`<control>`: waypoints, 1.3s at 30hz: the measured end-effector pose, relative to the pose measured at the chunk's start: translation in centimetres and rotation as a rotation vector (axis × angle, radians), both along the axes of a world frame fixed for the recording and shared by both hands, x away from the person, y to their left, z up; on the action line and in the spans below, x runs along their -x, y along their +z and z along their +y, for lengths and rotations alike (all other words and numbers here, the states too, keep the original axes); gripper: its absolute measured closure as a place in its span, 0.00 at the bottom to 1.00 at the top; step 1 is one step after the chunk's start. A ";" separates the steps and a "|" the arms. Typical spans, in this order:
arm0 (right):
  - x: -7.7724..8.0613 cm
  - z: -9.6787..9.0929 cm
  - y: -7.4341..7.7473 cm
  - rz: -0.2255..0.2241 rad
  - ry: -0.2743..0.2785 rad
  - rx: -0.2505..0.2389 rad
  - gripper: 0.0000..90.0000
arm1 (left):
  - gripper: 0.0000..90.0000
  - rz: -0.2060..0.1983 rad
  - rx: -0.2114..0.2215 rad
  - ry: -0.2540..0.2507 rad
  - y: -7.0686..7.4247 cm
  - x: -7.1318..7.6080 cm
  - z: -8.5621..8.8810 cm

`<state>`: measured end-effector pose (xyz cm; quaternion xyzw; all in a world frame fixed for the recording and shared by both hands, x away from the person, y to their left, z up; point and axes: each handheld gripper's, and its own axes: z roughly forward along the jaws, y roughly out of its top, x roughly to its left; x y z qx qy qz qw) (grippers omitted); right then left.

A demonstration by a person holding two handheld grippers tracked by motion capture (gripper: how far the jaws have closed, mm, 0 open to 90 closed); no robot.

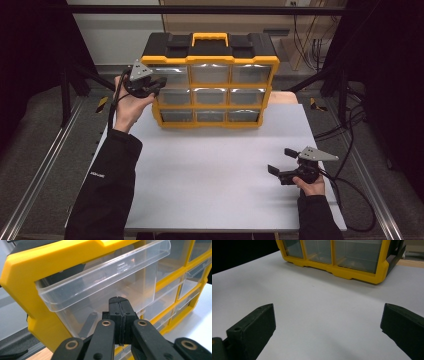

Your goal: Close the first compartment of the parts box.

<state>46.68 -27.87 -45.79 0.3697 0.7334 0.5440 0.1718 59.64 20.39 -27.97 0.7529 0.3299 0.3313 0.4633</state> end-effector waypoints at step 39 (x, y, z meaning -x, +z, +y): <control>0.0 0.0 0.0 -0.004 0.000 -0.001 0.01 | 0.95 0.001 0.065 0.002 -0.1 -0.1 0.4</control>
